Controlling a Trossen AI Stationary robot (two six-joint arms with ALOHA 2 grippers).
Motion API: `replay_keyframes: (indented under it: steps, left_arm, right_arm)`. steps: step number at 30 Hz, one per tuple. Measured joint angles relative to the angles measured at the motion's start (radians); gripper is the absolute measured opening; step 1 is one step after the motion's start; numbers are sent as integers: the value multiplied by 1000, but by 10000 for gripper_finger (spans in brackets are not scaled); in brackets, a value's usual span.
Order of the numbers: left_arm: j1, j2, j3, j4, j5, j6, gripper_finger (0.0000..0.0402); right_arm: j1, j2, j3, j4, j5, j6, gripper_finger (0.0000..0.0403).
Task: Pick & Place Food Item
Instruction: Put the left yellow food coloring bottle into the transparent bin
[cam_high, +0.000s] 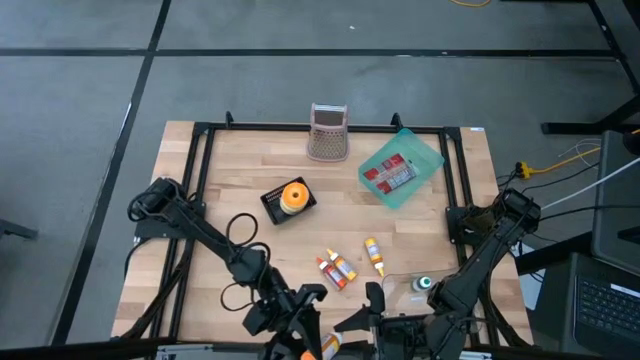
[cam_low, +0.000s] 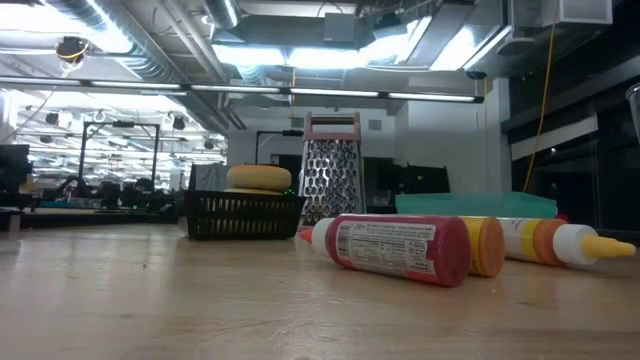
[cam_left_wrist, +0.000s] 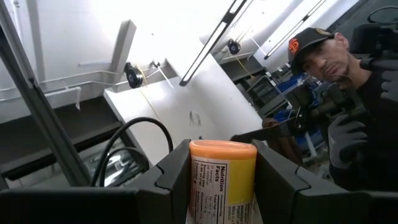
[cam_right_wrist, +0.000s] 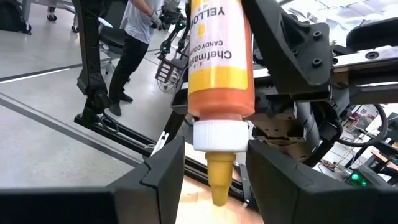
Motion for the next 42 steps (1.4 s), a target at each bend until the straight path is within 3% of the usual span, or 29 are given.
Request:
replay_keyframes:
  steps: [33,42]
  left_arm:
    - [0,7,0,-25,-1,-41,129]
    - [1,8,0,-22,10,-43,129]
  right_arm:
    - [-9,0,0,8,-68,23,167]
    - [-13,0,0,1,-69,28,106]
